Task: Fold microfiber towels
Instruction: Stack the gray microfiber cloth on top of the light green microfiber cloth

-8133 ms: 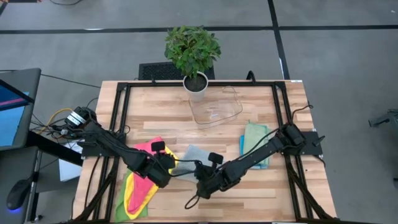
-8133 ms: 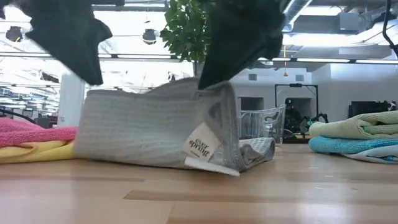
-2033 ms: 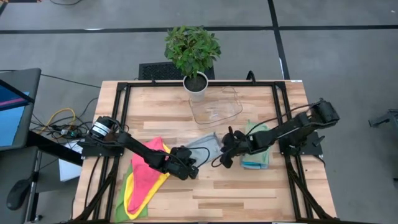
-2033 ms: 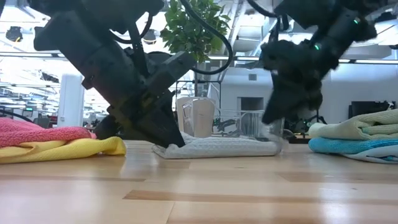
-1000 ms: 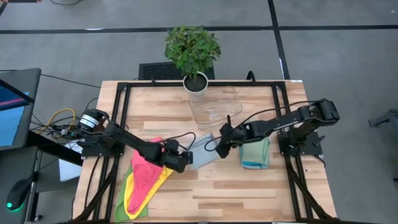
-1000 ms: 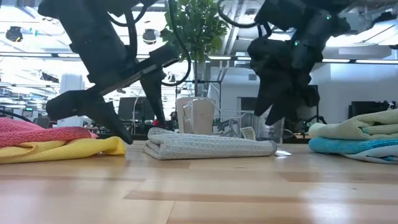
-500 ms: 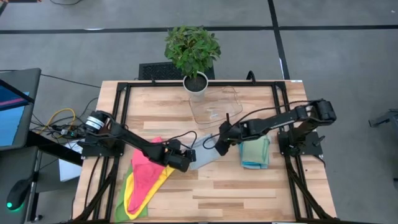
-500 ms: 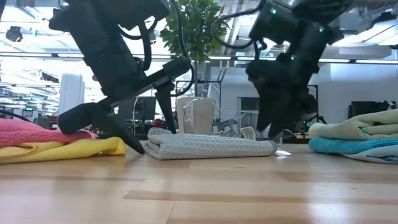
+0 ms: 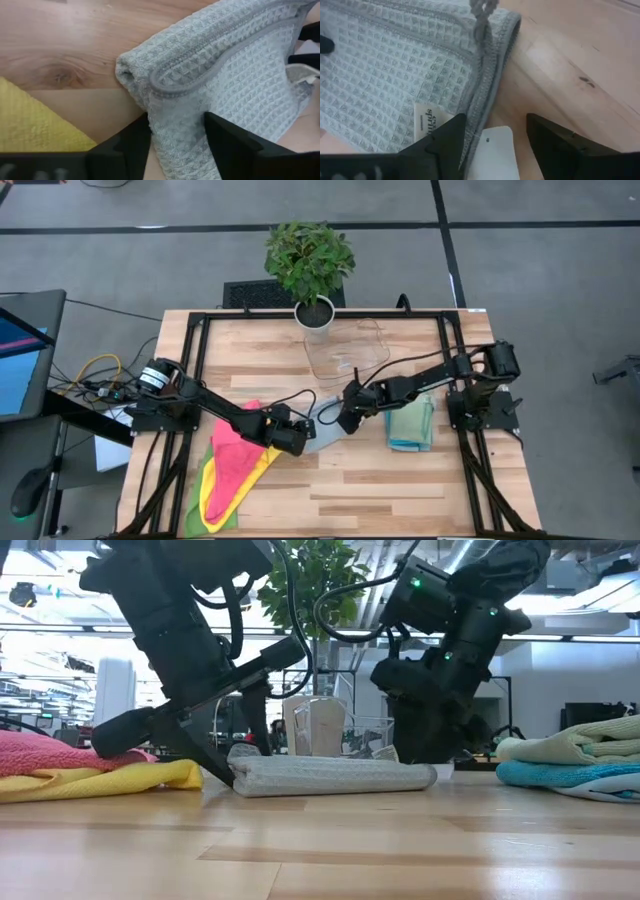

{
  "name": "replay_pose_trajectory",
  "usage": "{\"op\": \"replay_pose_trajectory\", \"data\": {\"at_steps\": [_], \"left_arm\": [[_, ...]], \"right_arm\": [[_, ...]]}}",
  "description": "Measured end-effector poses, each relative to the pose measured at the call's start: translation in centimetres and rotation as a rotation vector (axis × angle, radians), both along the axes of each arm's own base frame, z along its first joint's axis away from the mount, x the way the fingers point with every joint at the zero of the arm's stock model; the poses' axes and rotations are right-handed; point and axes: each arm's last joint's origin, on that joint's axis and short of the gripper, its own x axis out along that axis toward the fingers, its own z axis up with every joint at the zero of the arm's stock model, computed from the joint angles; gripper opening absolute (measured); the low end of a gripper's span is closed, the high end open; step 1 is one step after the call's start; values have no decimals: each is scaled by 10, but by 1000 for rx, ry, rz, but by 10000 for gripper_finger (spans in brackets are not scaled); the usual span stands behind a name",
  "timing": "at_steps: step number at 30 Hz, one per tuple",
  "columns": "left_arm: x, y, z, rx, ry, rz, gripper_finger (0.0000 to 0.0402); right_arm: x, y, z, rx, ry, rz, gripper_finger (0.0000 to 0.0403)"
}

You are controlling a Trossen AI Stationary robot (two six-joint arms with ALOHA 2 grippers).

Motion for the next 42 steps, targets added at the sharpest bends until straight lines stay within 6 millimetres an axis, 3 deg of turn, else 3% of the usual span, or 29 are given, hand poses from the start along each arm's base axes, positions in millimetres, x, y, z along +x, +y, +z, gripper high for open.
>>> {"op": "replay_pose_trajectory", "data": {"at_steps": [5, 13, 16, 21, 27, 30, 34, 38, 42], "left_arm": [[0, 2, -1, 18, 19, -37, 120], [4, 4, -3, 64, -16, -35, 36], [6, 6, -2, 74, -28, -36, 20], [6, 7, -2, 94, -26, -45, 15], [6, 6, -2, 95, -24, -50, 20], [6, 5, -2, 101, -26, -49, 20], [6, 5, -2, 103, -29, -50, 20], [7, 5, -1, 106, -40, -45, 20], [7, 5, -1, 108, -46, -42, 20]], "right_arm": [[-1, -5, 3, 15, -7, -12, 214], [1, -8, -2, 19, -3, 17, 32], [4, -7, -2, 24, -36, 29, 14], [-1, -11, 2, 1, 4, 16, 53], [-22, -19, 29, -51, 64, 20, 80], [-27, -24, 45, -25, 3, -13, 121], [-25, -24, 59, 0, -102, -34, 205], [-17, -18, 43, 19, -79, -45, 272], [-9, -10, 21, 44, -44, -35, 297]]}}
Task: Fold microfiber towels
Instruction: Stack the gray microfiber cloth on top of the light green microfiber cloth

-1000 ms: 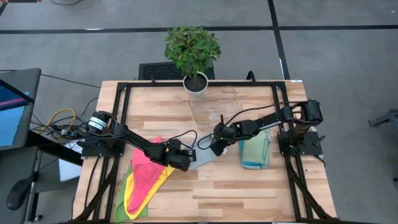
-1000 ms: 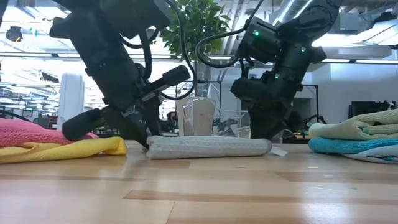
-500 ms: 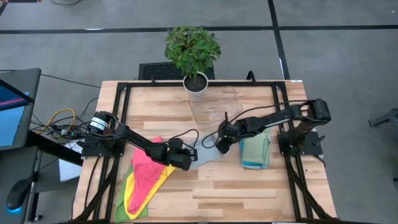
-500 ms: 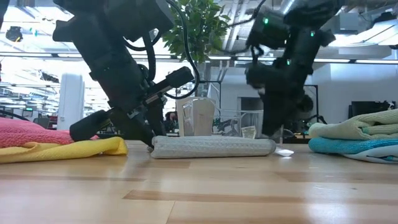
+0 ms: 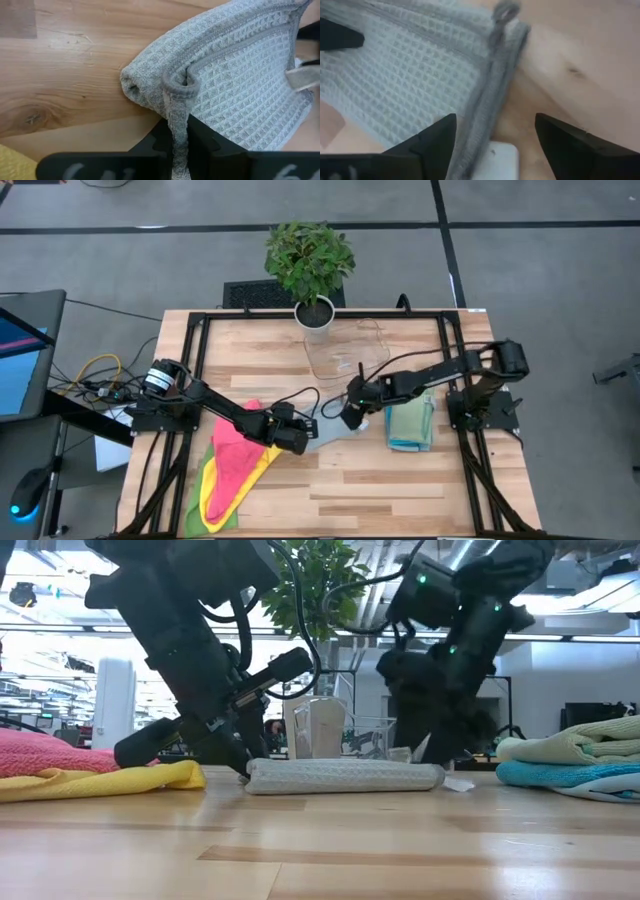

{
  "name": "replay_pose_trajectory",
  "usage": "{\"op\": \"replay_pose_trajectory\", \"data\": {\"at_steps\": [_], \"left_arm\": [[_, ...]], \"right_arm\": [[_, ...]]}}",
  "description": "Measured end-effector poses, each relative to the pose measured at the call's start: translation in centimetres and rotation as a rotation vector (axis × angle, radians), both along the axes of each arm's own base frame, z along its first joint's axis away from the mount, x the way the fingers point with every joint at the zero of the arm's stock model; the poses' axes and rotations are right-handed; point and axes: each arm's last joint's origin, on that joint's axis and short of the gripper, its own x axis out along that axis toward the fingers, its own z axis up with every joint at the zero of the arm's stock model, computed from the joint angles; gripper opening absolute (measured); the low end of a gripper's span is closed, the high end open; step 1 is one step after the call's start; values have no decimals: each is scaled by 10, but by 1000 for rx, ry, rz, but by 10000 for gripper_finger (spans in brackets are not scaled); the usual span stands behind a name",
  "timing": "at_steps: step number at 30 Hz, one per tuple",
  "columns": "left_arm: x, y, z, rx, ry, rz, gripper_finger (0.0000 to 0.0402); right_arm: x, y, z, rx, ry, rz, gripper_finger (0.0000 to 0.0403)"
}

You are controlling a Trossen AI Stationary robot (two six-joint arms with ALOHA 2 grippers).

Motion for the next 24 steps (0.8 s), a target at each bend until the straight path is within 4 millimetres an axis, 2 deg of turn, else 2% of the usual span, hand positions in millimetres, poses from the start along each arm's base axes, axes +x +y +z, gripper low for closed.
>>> {"op": "replay_pose_trajectory", "data": {"at_steps": [2, 10, 13, 18, 24], "left_arm": [[0, 0, 0, 0, -2, 1, 21], [1, 0, 0, 4, -12, 9, 21], [1, 0, 0, 7, -16, 13, 21], [1, 0, 0, 8, -17, 13, 21], [3, 2, 1, 15, -34, 16, 17]], "right_arm": [[4, 3, -7, 8, -3, -3, 299], [7, 6, -13, 3, -3, -13, 299], [9, 5, -20, 3, 27, -36, 283], [11, 7, -27, -15, 36, -26, 212], [16, 7, -26, -5, 21, -10, 79]]}}
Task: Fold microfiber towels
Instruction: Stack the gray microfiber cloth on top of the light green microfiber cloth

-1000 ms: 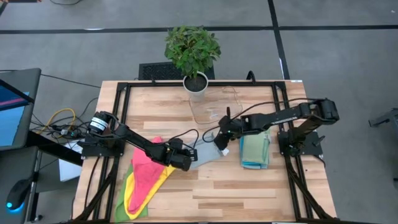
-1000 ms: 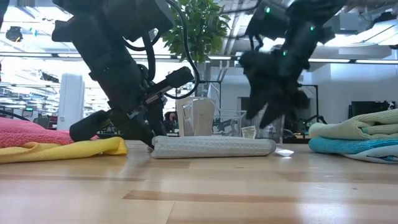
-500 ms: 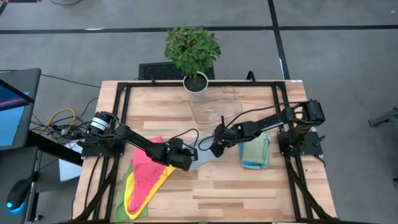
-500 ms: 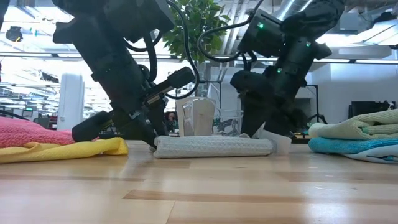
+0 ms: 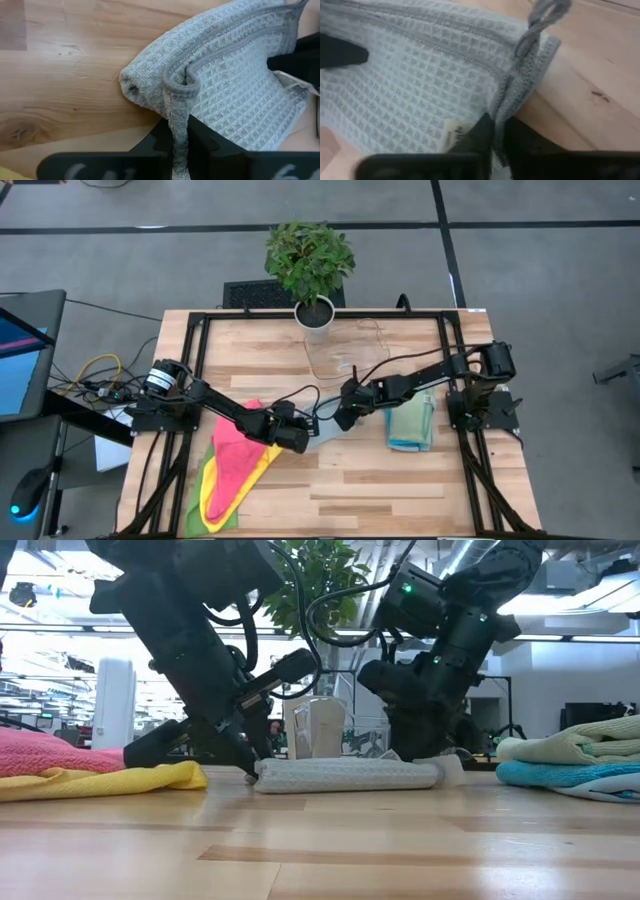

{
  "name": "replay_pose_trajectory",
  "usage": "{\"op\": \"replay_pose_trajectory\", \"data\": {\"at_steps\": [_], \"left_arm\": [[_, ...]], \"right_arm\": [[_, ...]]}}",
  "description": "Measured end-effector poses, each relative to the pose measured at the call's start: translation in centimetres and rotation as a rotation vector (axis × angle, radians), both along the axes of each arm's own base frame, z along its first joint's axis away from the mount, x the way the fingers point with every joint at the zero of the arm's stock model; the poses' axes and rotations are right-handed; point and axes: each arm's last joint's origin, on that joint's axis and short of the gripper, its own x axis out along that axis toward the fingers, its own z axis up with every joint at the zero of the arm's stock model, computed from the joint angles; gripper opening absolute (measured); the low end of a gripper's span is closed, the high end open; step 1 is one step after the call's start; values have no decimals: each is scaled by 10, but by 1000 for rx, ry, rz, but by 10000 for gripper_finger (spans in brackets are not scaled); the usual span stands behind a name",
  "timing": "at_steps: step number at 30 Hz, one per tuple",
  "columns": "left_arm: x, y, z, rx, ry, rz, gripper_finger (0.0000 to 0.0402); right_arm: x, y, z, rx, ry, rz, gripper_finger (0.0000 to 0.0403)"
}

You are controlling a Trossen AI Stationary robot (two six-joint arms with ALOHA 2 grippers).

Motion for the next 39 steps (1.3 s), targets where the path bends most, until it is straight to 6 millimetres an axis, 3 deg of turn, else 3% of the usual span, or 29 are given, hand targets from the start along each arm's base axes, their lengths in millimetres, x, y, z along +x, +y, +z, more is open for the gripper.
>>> {"op": "replay_pose_trajectory", "data": {"at_steps": [2, 4, 9, 19, 32, 39], "left_arm": [[0, 0, 0, 1, 4, -8, 11], [1, 1, 0, -7, 1, -8, 6], [8, -1, 4, -50, -75, -27, 4], [24, -6, 22, -98, -230, -4, 2], [91, -14, 116, -22, -514, -47, 1], [145, -18, 118, -48, -581, -95, 12]], "right_arm": [[0, 0, 0, 4, -2, 15, 34], [1, 1, 0, 16, -6, 40, 18], [-4, -2, 11, 48, -11, 73, 20], [-37, -14, 71, 3, -23, 111, 19], [-108, -14, 126, 13, 111, 130, 19], [-145, -16, 153, -35, 262, 149, 19]]}}
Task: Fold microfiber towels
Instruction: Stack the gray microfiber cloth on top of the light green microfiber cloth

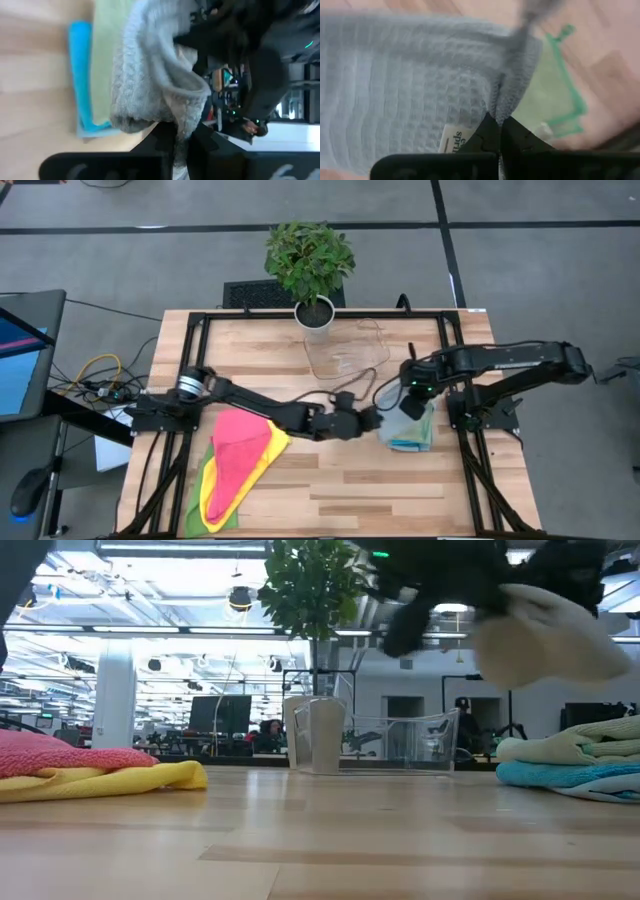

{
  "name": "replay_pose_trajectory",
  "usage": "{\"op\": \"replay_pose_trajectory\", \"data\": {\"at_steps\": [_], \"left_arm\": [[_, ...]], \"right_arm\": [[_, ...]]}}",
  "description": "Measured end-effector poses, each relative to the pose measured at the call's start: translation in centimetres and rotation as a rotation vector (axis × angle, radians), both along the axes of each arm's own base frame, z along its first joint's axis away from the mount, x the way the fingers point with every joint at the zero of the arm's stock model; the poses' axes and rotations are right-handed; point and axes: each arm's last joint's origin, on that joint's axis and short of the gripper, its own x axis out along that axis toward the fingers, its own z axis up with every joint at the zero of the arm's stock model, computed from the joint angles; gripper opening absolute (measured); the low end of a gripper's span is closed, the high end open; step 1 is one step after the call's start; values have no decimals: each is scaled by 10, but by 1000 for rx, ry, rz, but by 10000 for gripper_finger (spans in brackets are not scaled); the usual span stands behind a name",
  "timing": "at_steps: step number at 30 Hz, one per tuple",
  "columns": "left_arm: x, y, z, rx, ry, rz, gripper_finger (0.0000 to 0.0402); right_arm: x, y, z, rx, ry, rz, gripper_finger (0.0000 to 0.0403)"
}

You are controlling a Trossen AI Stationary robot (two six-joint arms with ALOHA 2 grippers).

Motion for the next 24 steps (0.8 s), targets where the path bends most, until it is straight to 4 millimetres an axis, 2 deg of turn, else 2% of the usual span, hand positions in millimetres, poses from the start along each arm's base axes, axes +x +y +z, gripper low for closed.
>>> {"op": "replay_pose_trajectory", "data": {"at_steps": [6, 10, 17, 24], "left_arm": [[53, -5, -24, -47, -31, -40, 3], [73, -4, -24, -114, -101, 12, 8], [91, -14, -49, -206, -130, 76, 3], [88, -15, -58, -211, -75, 138, 9]], "right_arm": [[-16, -3, 3, -99, 86, 93, 19], [-21, -6, -2, -147, 143, 188, 19], [-24, -12, -17, -174, 179, 293, 19], [-24, -17, -37, -178, 181, 336, 19]]}}
